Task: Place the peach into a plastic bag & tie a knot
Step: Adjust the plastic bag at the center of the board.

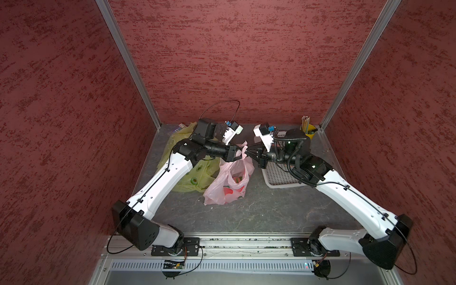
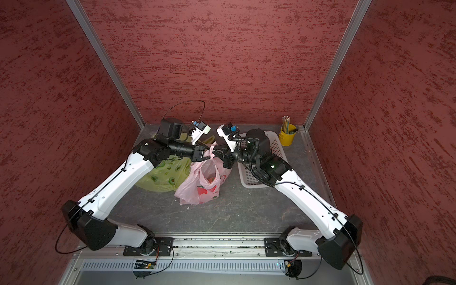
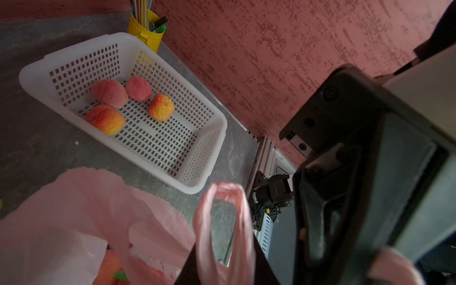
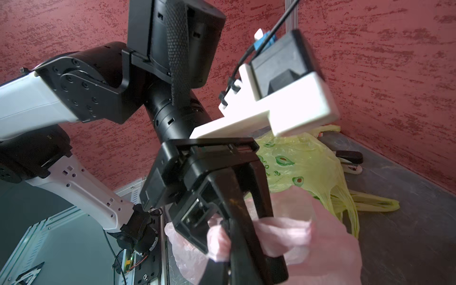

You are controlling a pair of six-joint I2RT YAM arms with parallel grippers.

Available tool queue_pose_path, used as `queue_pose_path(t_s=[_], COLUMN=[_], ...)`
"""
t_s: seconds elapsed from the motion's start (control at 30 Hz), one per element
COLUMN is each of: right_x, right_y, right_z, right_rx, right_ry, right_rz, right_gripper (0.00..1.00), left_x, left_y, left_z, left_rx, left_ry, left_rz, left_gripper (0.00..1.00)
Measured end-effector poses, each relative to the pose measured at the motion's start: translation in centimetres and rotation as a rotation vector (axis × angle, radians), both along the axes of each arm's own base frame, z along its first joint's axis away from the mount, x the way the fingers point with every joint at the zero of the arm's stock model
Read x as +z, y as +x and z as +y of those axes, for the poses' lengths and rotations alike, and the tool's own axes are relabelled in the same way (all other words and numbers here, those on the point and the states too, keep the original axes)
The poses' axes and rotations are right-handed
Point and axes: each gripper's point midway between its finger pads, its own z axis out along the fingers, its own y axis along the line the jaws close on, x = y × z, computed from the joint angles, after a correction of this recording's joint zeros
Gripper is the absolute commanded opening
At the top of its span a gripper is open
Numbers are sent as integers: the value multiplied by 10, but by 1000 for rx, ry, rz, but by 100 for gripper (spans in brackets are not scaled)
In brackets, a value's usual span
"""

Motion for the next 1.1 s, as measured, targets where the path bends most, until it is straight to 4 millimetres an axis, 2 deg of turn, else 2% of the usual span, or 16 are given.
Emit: queue_pose_path(t_s=[0.37,0.5,0.6,0.77,0.83,0.93,1.03,1.1], right_x=[-8,-19,-26,-36,-38,-39,-36,-28], right_y=[4,8,10,21,26,31,33,31], right_z=[-1,0,-2,-10,-15,-23,-34,-44], right_rx=[-22,-34,-51,-136,-181,-241,-294,-330], right_ry=[-17,-35,-48,-70,-80,-100,-120,-120], right_rz=[14,33,44,55,63,57,33,8], right_gripper=[0,0,0,2,30,58,73,76], left_x=[-19,-26,-27,-16,-7,12,32,45], left_y=[-7,-12,-9,2,2,-7,-15,-16], left_z=[-1,3,13,35,43,46,45,45], left_rx=[-13,-9,23,102,122,111,83,70], left_ry=[45,46,33,-5,-23,-64,-109,-141], left_rz=[19,40,51,25,3,-41,-72,-92], left_gripper=[34,19,1,0,0,0,0,0])
